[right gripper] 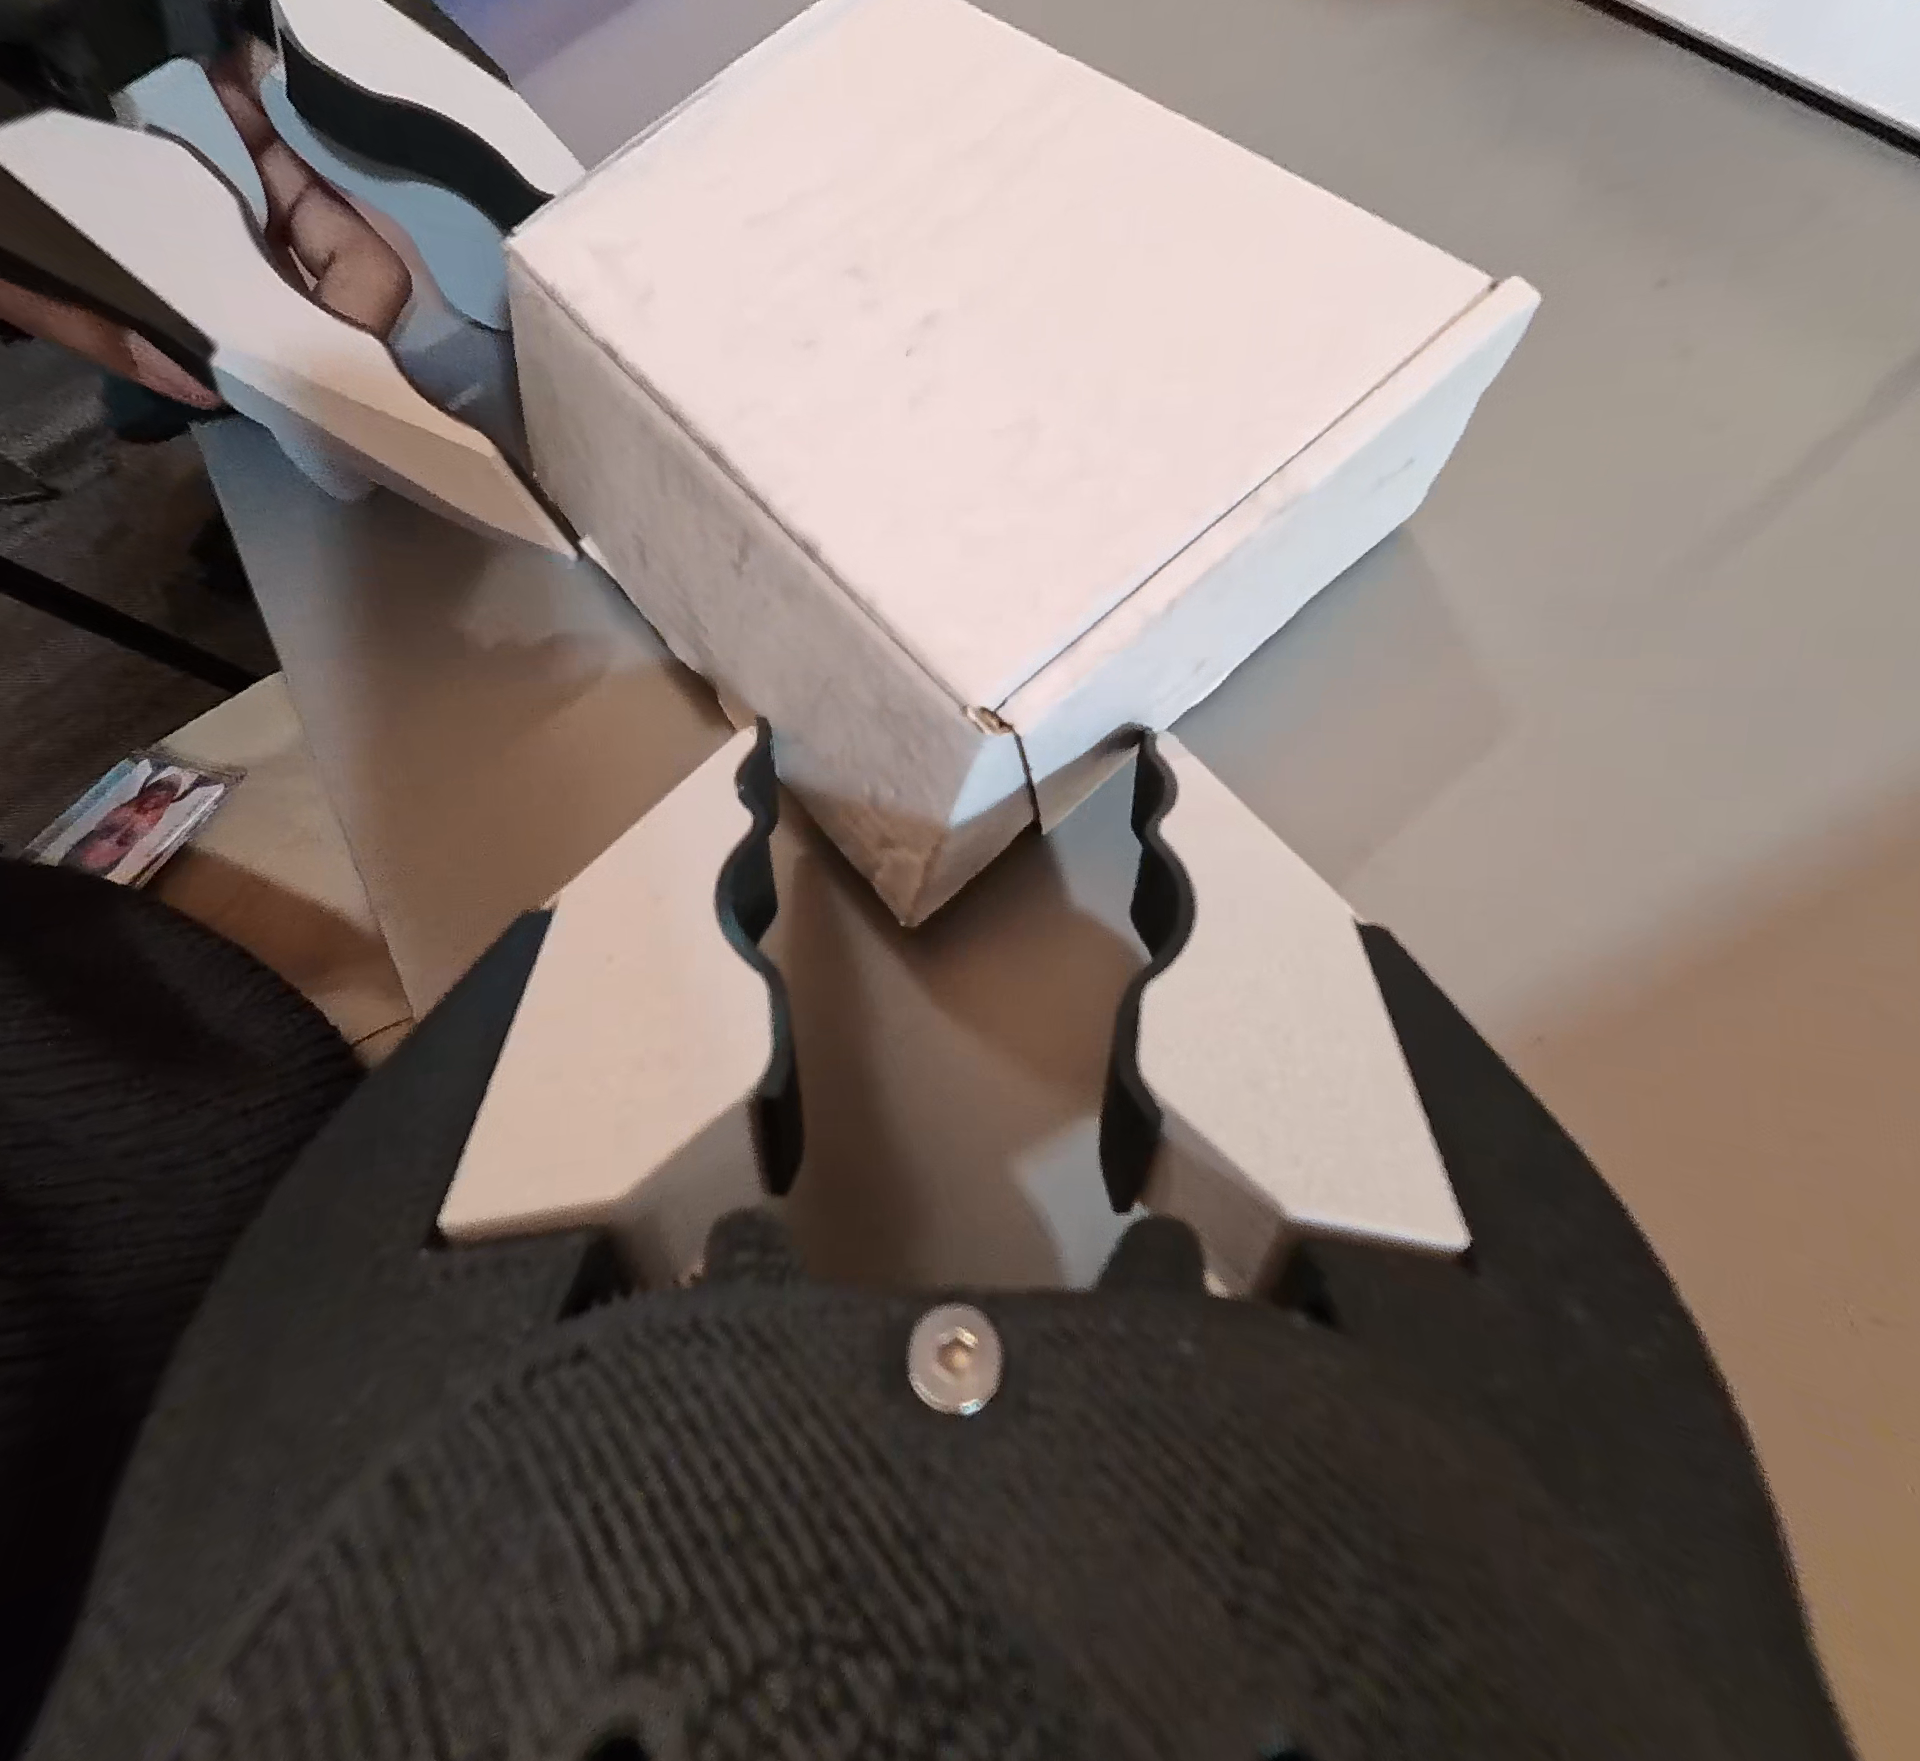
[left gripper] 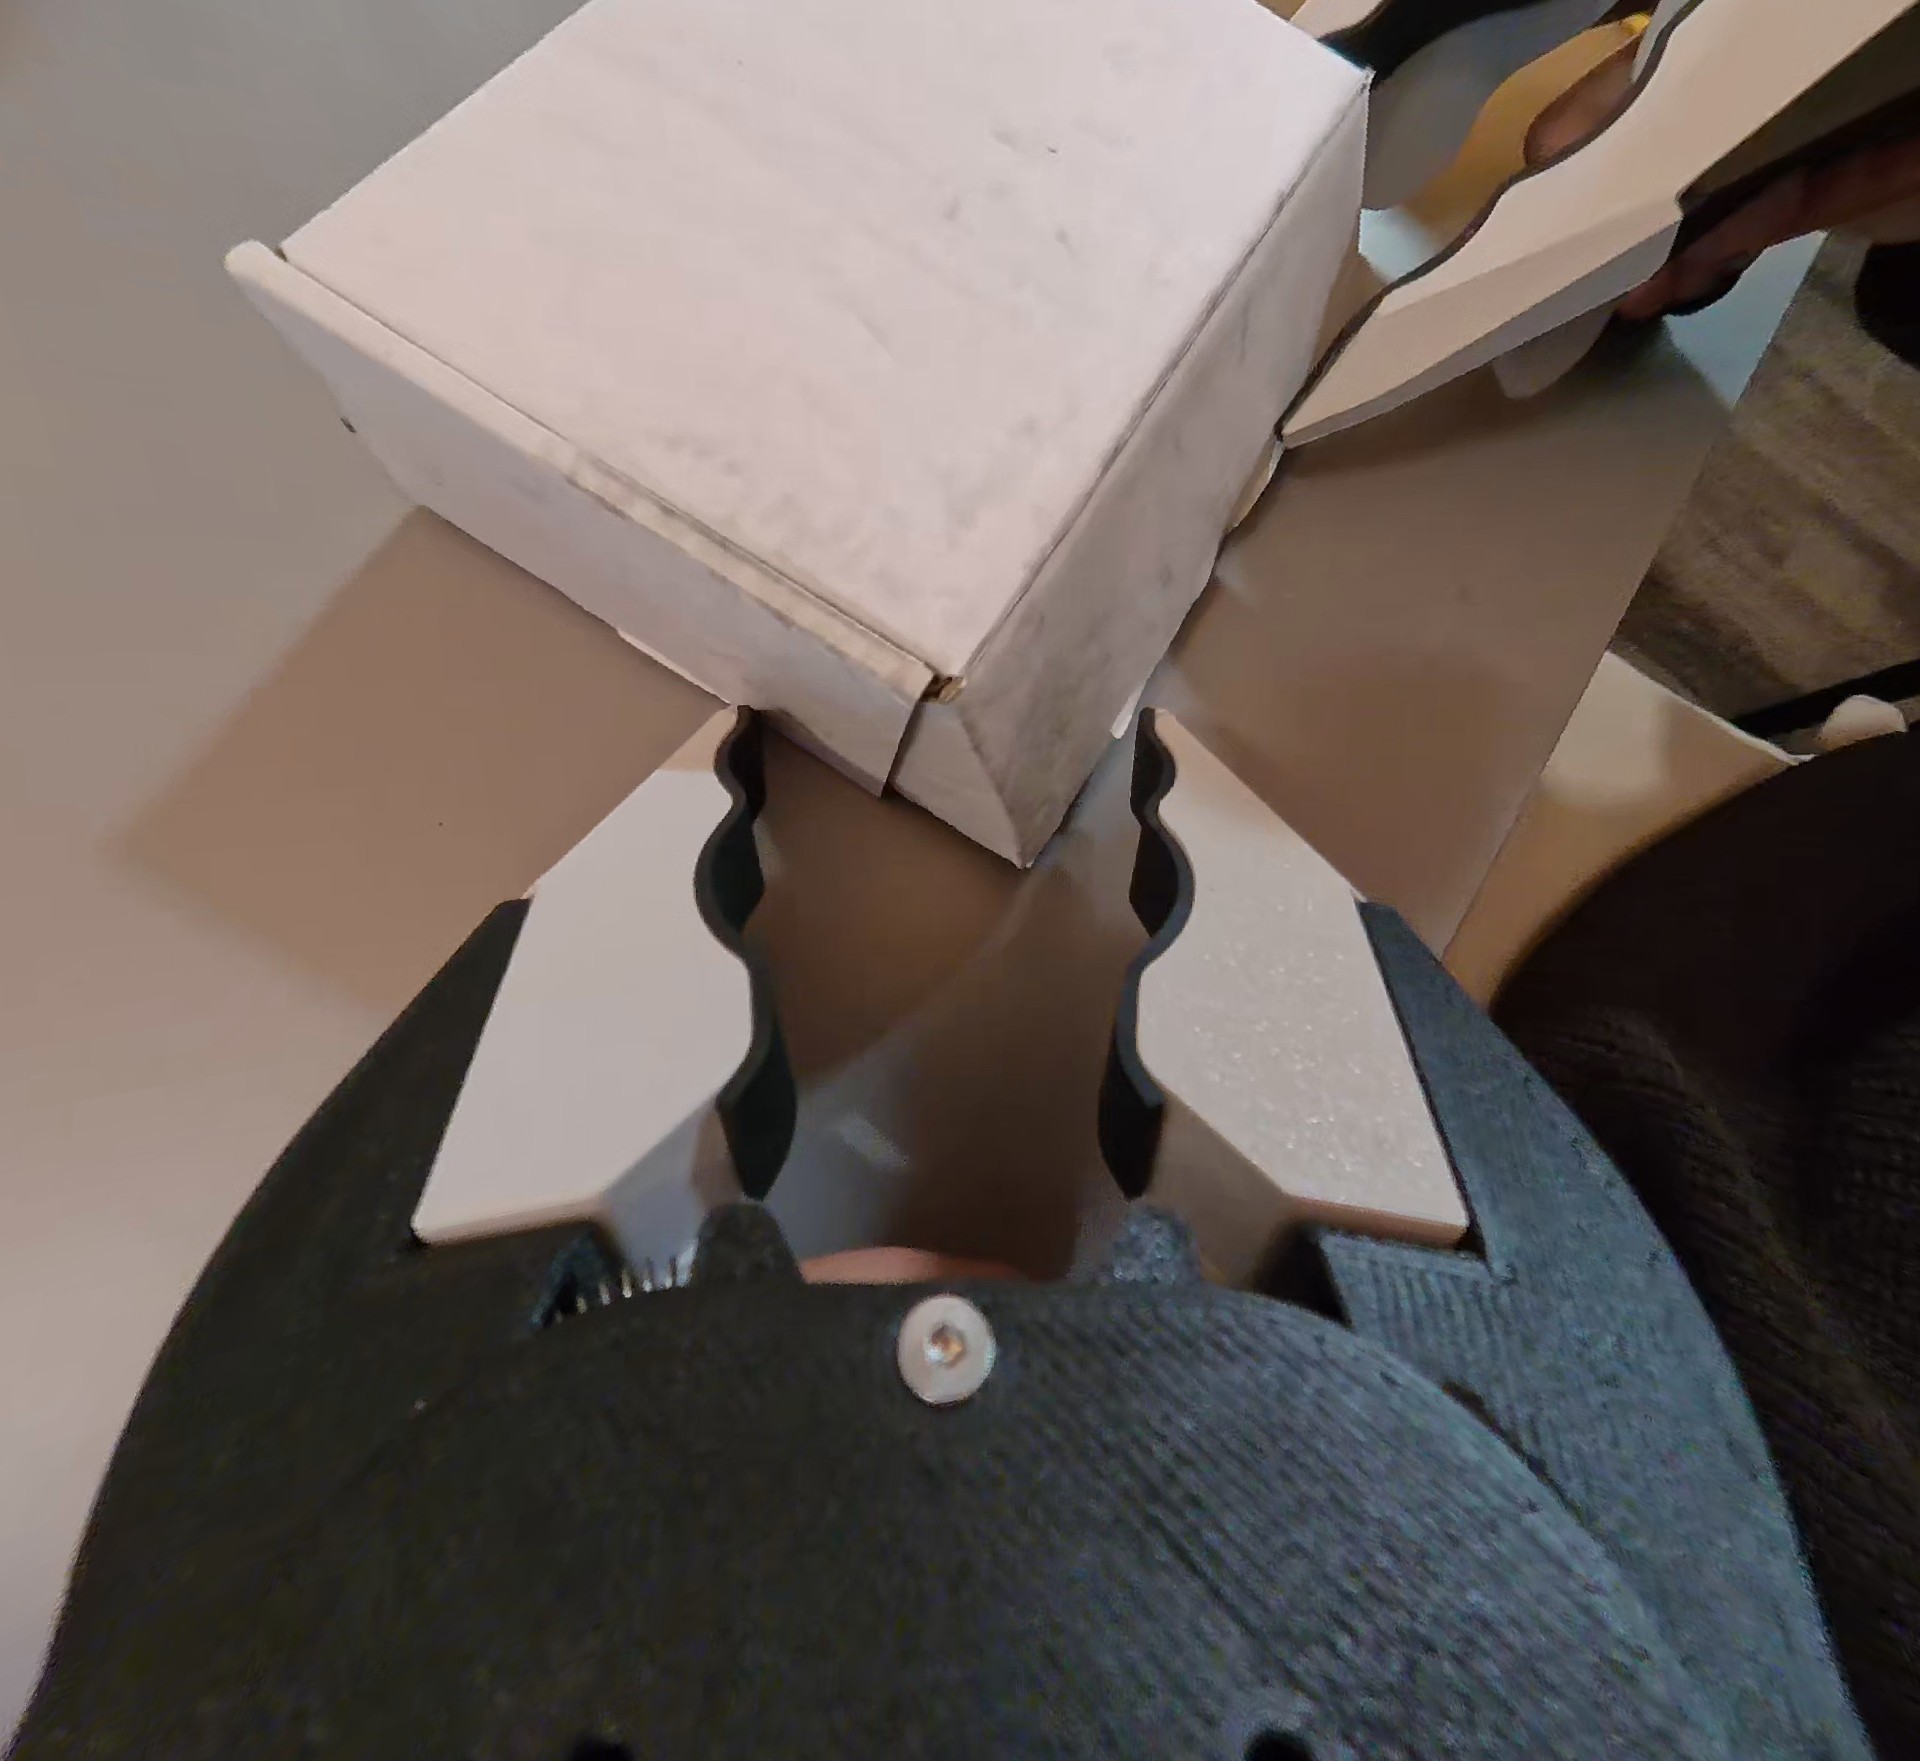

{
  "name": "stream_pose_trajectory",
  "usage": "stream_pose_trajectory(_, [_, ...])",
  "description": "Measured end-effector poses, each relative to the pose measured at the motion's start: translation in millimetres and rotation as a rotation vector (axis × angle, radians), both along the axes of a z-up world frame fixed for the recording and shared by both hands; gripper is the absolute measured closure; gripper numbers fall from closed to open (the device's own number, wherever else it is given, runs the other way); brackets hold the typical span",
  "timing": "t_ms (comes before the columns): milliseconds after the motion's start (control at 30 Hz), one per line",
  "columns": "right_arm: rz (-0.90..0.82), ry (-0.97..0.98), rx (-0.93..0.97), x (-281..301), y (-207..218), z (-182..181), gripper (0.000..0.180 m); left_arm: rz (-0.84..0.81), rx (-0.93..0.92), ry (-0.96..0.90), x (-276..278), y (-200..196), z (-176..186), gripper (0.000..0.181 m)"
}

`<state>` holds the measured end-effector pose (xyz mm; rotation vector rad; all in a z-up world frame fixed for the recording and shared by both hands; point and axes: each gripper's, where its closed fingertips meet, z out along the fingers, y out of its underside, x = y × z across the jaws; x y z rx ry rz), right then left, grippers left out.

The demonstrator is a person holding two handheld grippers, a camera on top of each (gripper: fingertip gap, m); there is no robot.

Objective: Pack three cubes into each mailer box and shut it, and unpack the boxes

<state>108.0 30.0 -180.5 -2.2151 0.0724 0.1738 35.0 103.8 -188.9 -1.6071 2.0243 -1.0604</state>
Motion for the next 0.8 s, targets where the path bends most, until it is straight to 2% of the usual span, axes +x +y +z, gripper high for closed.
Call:
stream_pose_trajectory(433, [-0.036, 0.06, 0.027, 5.6, -1.7, 4.9, 0.111, 0.048, -0.067, -0.05, 3.9, 8.0, 10.3, 0.105])
stream_pose_trajectory(800, [-0.025, 0.072, 0.015, 1.1, -0.1, 3.0, 0.112, 0.026, -0.047, -0.039, 3.2, 4.4, 7.9, 0.115])
